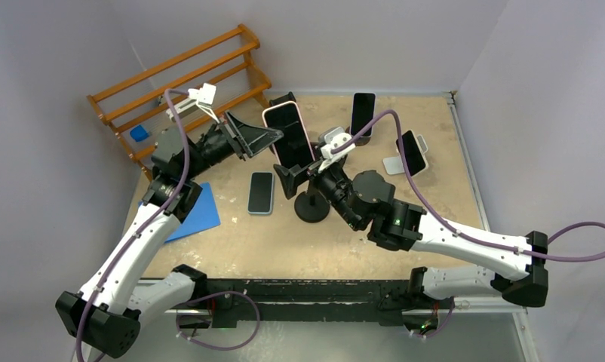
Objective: Remove the phone from the phone stand
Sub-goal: Remove the phone from the phone stand, then pick up the phone stand at the center of the board.
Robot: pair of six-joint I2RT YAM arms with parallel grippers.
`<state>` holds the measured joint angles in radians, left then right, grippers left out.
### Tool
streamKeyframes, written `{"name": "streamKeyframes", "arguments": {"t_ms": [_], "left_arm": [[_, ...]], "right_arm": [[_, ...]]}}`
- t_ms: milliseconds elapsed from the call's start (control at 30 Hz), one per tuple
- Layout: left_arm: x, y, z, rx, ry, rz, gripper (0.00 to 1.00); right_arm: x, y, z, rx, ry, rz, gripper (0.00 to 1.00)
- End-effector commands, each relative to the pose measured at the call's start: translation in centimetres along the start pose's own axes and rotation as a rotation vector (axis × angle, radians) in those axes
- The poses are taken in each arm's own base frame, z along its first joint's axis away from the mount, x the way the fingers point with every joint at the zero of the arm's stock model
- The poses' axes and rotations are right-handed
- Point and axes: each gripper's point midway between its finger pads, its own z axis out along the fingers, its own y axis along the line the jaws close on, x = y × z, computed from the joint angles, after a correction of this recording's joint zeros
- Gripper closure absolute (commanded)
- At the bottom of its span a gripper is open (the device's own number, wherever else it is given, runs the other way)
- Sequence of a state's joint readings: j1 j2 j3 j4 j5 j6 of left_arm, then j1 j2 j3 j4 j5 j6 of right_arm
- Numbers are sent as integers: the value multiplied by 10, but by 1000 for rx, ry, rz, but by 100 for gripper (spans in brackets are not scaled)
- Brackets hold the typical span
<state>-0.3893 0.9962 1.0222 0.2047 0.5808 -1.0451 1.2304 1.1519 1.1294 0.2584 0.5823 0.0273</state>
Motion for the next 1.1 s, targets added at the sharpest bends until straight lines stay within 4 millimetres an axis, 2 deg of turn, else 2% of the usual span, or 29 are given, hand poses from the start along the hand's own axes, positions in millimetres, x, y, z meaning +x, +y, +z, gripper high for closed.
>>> {"name": "streamKeyframes", "arguments": {"t_ms": [0,267,367,467,633,767,933,1067], "left_arm": [[-22,-28,-12,42,-110,111,100],[-30,-35,-33,-13,-172,220,100],[-28,-26,-47,-89,-180,298,100],[-21,-8,-62,-190,-170,359,100],[-7,34,-83,-369,-118,417,100],[10,63,-87,-437,-56,425,100],[34,93,-85,-453,25,412,100],[49,117,-89,-491,49,407,100]], "right_arm": [[-53,-1,-18,-41,-102,77,1],[-70,-8,-55,-119,-135,108,1],[-72,-19,-74,-133,-198,126,2],[-55,-21,-86,-163,-207,132,3],[-2,-23,-86,-147,-141,173,3],[42,-30,-82,-96,-124,202,6],[62,-41,-78,-29,-163,253,11],[83,-48,-62,47,-123,273,16]]}}
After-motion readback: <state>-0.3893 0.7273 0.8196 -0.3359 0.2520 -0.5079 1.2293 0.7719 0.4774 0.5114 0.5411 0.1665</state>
